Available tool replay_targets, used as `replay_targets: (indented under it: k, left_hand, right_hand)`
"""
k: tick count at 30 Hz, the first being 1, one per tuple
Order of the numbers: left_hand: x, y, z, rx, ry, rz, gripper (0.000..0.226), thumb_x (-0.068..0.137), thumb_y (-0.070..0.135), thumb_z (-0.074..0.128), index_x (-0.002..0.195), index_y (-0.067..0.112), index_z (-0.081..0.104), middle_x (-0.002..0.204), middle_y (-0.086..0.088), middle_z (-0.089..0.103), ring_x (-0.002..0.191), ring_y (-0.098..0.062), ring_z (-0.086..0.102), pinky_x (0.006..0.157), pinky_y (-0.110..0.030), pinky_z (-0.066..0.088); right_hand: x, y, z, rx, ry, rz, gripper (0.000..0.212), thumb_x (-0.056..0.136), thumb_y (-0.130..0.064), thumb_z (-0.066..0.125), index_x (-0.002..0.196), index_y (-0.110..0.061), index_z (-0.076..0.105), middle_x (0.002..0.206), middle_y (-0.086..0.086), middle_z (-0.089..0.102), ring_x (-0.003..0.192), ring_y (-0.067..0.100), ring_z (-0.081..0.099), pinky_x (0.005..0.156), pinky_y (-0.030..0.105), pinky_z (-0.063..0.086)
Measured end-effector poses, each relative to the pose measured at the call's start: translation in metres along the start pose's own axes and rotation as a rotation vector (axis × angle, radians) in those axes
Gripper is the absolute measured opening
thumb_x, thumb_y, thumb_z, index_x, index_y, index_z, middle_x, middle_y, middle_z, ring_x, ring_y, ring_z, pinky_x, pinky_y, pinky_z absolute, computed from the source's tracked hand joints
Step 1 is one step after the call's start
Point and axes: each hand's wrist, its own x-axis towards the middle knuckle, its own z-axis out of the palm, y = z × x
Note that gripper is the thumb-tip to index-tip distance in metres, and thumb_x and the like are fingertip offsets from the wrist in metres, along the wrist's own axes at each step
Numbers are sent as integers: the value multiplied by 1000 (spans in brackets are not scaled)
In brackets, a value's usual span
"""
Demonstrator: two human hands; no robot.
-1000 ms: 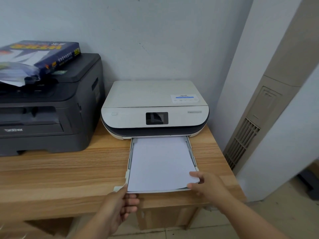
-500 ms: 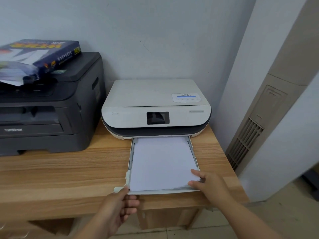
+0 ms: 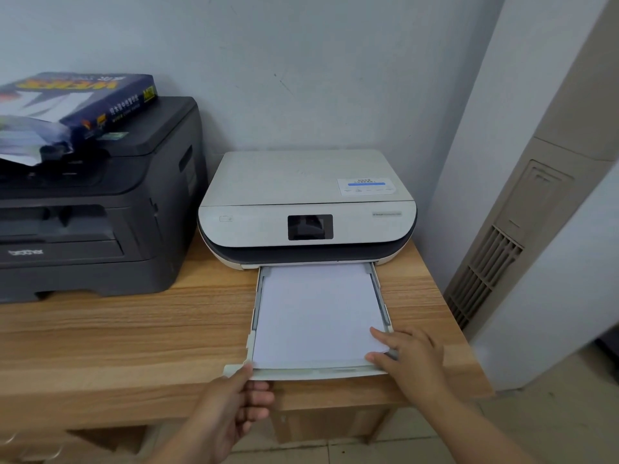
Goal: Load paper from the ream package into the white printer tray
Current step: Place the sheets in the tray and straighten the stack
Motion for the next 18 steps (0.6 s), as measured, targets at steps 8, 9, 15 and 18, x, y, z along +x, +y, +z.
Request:
replay_targets:
  k: [8,9,15,18]
  left_hand:
    - [-1,1,0,-16,-2,-4,45,94,43,44,78,5,63,45,0,66,30,-9,51,41,-18,30]
    - [0,1,0,-17,0,-3,45,94,43,45,78,5,63,45,-1,66,30,-10,50,41,-18,29]
    - [-1,2,0,-14,-3,-6,43,95,42,44,78,6,62,45,0,66,30,-9,50,39,-16,30]
    - [-1,2,0,-11,-5,-8,43,95,42,44,79,6,62,45,0,66,30,-9,50,40,-18,30]
  right_hand:
    - [-1,-2,-6,-179,-5,-109,49,85,-54,53,132,-40,50,126,-15,51,124,8,36,107,26,15]
    - [0,-2,-7,-182,13,-114,50,84,-55,54,131,-41,50,124,-14,49,122,8,37,107,26,15]
    - [4,-6,-10,-408,96,-386,35,58,-54,74,88,-38,74,89,-15,66,88,11,65,87,26,24]
    - [8,-10,-11,-467,75,-481,27,56,-52,70,75,-35,76,74,-18,68,75,5,67,85,27,27]
